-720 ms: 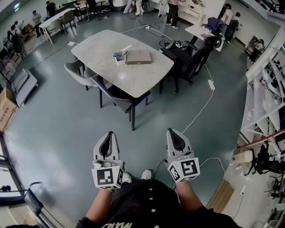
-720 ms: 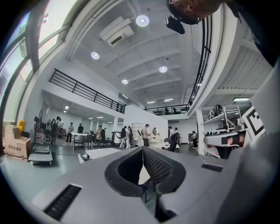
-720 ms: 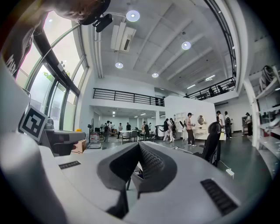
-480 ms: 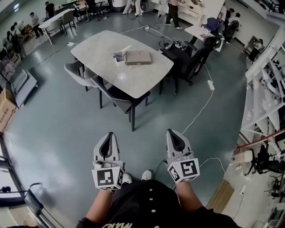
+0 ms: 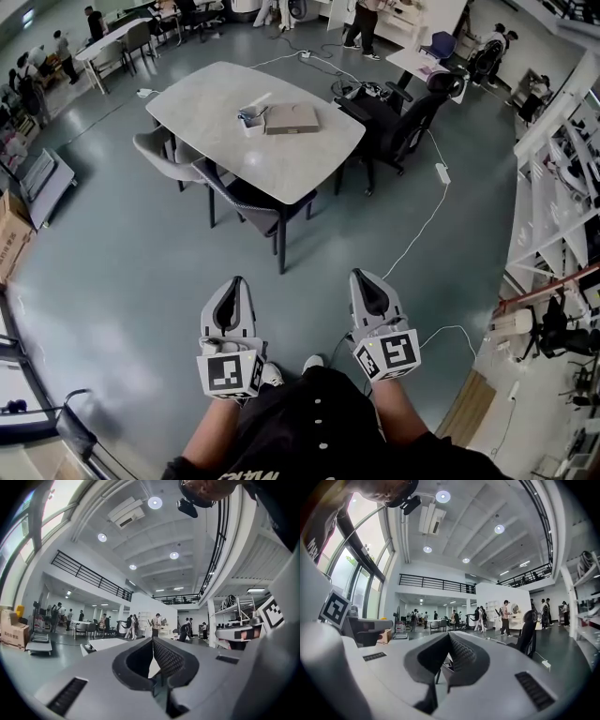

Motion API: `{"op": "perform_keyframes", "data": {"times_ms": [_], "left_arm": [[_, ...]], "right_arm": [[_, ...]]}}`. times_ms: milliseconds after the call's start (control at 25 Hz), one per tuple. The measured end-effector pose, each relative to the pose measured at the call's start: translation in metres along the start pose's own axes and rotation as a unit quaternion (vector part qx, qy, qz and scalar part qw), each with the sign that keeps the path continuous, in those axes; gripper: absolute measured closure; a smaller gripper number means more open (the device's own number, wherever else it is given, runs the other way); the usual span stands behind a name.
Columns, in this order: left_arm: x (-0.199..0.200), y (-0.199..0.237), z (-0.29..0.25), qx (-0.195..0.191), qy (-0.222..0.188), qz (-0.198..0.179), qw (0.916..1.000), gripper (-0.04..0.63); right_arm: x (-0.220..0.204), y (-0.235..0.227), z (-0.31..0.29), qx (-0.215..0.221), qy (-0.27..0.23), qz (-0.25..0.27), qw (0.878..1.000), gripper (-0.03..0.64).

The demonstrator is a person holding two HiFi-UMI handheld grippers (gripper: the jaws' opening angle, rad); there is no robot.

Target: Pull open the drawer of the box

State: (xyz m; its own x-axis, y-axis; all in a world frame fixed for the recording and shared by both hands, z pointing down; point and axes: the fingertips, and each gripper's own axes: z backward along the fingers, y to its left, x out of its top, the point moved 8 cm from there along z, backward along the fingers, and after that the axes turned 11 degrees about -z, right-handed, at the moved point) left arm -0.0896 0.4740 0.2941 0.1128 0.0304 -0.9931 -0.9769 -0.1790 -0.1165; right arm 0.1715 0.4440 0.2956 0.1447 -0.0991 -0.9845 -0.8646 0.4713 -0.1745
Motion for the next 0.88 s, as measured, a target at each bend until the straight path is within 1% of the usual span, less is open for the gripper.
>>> {"op": "perform_keyframes", "data": {"times_ms": [240, 440, 560, 720, 880], "left_arm": [[-0.007, 0.013, -0.004, -0.015, -0.005, -0.005, 0.9999, 0.580], [-0.017, 0.019, -0.019, -0.020, 0.004, -0.002, 0.9998, 0.580], [-0.019, 0.024, -0.040, -0.023, 0.004, 0.001, 0.9997, 0.580], [-0.024, 0.034, -0.079, -0.020, 0.003, 0.005, 0.9998, 0.580], [-0.029, 0.042, -0.132, -0.010, 0.007, 0.003, 0.9999, 0.580]], "right_arm": [[-0.006, 0.010, -0.009, -0.004, -0.001, 0.006, 1.000, 0.620], [-0.013, 0.005, -0.025, -0.009, 0.002, -0.004, 1.000, 0.620], [-0.015, -0.005, -0.046, -0.010, 0.002, -0.009, 1.000, 0.620], [-0.015, -0.022, -0.088, 0.001, 0.004, -0.007, 1.000, 0.620], [-0.007, -0.054, -0.140, 0.006, 0.001, -0.007, 1.000, 0.620]]}}
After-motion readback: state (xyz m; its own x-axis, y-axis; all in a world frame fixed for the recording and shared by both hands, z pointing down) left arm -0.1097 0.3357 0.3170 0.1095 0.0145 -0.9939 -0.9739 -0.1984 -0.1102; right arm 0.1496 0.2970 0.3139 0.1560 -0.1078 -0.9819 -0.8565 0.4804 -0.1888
